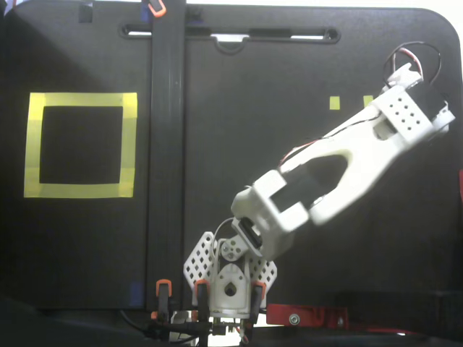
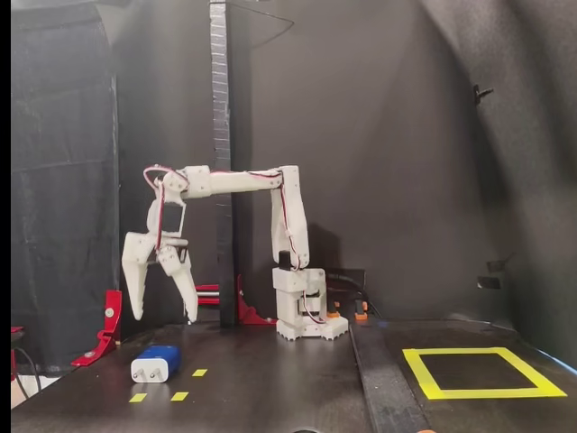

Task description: Grasp the block and place it in the designated area.

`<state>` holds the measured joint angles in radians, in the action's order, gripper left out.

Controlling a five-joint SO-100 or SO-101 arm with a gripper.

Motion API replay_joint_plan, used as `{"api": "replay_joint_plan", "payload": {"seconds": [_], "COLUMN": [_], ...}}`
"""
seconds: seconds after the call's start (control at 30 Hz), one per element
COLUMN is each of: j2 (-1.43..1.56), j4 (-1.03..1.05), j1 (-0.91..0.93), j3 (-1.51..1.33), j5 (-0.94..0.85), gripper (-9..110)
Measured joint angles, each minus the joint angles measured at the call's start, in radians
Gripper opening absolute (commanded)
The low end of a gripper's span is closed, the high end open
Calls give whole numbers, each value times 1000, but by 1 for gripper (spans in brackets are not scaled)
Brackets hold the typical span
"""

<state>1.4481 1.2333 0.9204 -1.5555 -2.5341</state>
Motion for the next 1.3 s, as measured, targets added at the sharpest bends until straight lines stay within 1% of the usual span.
{"api": "replay_joint_plan", "payload": {"seconds": [0.5, 1.3], "j2": [-167, -267], "j4": [-141, -167], "j1": [15, 2], "j3": [0, 2], "j5": [-18, -28], "gripper": [34, 34]}}
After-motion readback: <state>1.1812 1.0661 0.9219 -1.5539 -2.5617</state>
